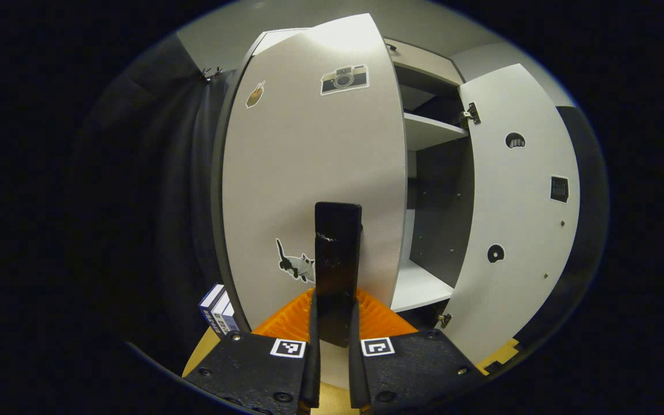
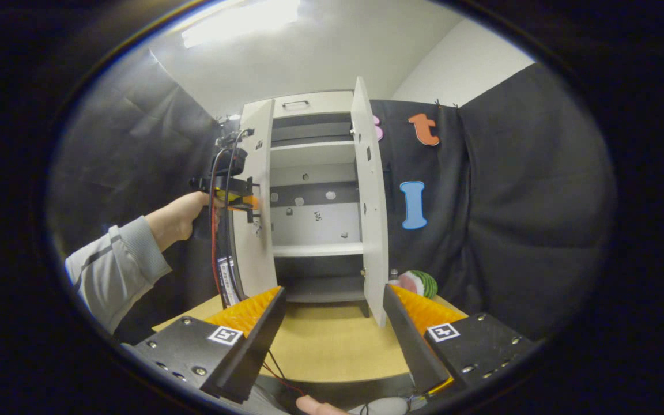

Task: Open the right door of the double-door shoe cabinet with the right hand, and open the left door with the left hand.

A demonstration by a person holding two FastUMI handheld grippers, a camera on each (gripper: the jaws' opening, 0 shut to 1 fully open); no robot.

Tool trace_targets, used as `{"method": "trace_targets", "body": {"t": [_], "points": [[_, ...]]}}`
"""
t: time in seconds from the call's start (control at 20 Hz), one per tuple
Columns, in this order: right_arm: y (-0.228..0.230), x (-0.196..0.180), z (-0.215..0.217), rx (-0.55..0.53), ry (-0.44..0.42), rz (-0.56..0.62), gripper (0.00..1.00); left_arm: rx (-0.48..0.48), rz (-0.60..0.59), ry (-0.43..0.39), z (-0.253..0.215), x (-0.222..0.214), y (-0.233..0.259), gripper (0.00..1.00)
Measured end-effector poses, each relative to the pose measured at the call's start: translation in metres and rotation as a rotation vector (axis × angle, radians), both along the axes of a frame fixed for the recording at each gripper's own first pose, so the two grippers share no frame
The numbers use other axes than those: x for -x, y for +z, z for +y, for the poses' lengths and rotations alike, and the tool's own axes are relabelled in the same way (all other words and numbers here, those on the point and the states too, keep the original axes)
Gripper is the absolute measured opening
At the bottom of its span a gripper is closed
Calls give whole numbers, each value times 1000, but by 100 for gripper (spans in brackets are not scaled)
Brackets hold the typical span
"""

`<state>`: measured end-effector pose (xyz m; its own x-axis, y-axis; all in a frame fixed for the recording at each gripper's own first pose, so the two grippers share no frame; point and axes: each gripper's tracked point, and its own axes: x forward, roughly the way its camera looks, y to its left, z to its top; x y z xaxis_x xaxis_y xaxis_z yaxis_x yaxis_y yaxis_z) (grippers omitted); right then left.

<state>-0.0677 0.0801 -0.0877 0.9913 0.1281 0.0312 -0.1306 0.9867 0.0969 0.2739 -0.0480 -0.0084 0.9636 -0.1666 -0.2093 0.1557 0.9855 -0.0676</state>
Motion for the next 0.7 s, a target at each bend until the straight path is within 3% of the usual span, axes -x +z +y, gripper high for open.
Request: {"method": "trace_targets", "body": {"t": [0.7], "points": [[-5,-1,2,3,-34,11,100,-31,-21,-10,53,35,2,20]]}}
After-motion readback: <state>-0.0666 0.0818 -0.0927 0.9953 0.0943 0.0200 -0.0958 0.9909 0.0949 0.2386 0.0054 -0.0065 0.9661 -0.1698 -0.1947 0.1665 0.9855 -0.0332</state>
